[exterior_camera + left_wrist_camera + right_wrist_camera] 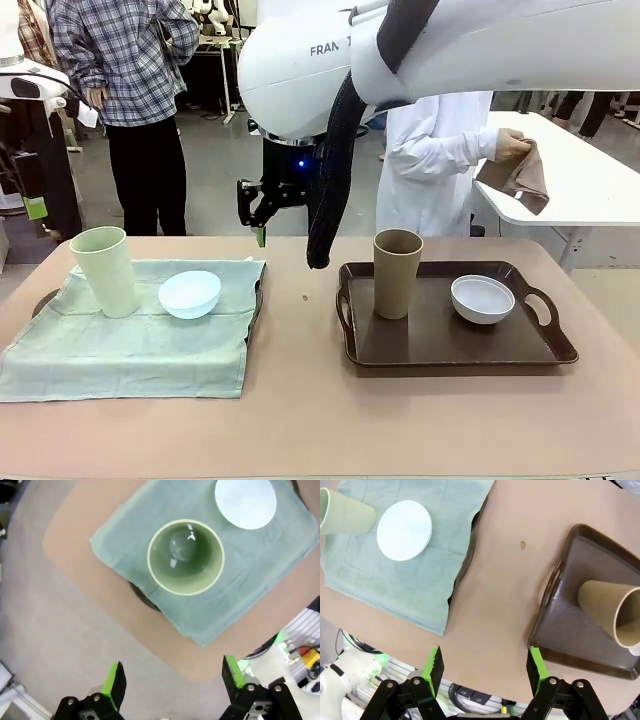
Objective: Set up a tray with a mat and arrange the tableware.
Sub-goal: Place the Picnic Bowl and Reusable plastic cup back onto the Handle tray in front of the human's position, then pick up the Picnic Bowl and Reusable plastic cup from the Handle tray in front of the human's position and hold them in the air.
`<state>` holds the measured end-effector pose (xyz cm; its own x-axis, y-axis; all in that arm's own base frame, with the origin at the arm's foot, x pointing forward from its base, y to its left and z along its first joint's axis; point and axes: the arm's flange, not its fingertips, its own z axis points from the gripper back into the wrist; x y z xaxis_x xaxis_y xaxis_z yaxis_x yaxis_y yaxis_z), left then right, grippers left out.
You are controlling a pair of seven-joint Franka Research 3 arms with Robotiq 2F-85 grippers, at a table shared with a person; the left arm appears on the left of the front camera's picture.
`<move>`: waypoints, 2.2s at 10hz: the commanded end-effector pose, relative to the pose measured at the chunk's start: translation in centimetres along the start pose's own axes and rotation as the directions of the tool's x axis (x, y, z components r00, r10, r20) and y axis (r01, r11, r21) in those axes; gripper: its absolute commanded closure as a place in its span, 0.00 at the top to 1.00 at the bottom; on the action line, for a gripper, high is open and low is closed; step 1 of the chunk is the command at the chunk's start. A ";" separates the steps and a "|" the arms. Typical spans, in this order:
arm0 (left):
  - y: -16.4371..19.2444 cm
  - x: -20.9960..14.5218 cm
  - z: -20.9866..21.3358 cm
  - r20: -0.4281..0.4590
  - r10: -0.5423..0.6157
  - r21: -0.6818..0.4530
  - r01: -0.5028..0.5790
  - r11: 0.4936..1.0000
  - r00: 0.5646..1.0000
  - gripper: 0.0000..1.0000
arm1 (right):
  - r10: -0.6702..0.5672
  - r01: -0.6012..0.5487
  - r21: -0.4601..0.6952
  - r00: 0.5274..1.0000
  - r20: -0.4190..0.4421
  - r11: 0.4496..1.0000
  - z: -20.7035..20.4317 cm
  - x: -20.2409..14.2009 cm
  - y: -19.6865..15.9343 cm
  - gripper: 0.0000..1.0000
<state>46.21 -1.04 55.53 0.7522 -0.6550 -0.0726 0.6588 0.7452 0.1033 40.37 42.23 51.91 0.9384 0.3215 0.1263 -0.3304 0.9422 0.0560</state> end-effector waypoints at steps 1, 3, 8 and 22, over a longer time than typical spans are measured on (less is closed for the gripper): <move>0.0 0.0 0.4 0.008 -0.013 -0.022 0.013 1.000 1.000 1.00 | 0.010 -0.010 -0.002 1.000 -0.001 1.000 -0.2 0.0 -0.2 0.86; 0.0 0.0 0.4 0.008 -0.013 -0.022 0.013 1.000 1.000 1.00 | 0.010 -0.010 -0.002 1.000 -0.001 1.000 -0.2 0.0 -0.2 0.86; 0.0 0.0 0.4 0.008 -0.013 -0.022 0.013 1.000 1.000 1.00 | 0.010 -0.010 -0.002 1.000 -0.001 1.000 -0.2 0.0 -0.2 0.86; -6.3 4.2 1.4 0.134 0.258 -0.295 -0.210 0.932 0.957 1.00 | -0.417 0.418 0.006 0.905 0.083 0.909 4.4 -9.7 -22.9 0.86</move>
<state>45.21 -9.20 54.91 0.8760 -0.4761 0.0775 0.4822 0.8684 -0.1156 37.54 19.67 53.82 0.9827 -0.1081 0.1503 0.0993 0.9929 0.0649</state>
